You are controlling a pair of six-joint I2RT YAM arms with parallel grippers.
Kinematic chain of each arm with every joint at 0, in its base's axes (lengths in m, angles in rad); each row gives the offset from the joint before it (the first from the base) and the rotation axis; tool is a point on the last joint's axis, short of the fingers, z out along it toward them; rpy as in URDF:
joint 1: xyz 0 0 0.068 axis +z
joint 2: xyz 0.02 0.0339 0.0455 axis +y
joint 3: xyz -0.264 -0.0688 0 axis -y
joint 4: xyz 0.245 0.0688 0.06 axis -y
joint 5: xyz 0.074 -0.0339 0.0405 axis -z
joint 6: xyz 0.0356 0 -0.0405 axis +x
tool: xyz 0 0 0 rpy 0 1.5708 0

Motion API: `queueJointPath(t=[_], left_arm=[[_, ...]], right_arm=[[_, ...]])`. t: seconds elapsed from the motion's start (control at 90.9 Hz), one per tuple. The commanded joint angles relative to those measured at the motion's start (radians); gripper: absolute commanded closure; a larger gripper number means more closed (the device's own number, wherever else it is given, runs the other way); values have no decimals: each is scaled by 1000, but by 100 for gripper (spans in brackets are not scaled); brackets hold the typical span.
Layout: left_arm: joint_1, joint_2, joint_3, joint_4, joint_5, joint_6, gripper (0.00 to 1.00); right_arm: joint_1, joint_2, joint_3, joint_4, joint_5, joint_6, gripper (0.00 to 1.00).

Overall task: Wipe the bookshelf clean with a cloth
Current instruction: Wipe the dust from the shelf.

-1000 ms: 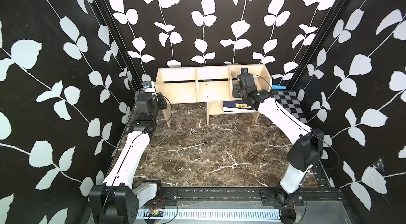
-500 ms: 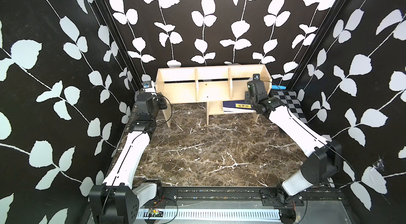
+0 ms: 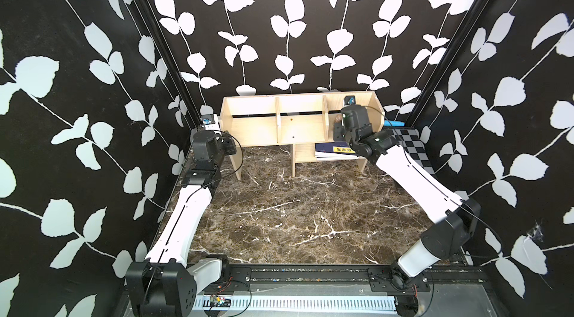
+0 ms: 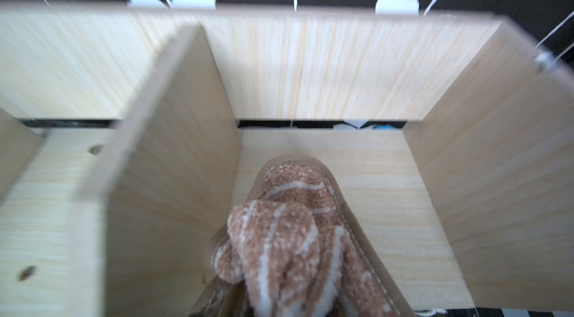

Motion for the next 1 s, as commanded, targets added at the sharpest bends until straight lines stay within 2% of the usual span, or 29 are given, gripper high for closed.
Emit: queueJointPath(t=[0.0,0.154,0.264,0.473,0.682,0.99], left_arm=[[5,18,5,-57,92,-168,100],[4,19,6,-58,91,-167,100],[4,16,5,-58,88,-167,100],[5,12,8,-62,83,-161,100],[4,14,8,-64,81,-158,100],[4,14,7,-66,75,-154,100]], right_arm=[[74,-80,87,18,77,-90,100],[179,-83,150,58,110,-163,100],[239,-18,240,39,105,-196,100],[251,221,440,-32,99,-189,100],[236,393,641,-166,219,-174,100],[180,347,527,-161,222,-84,100]])
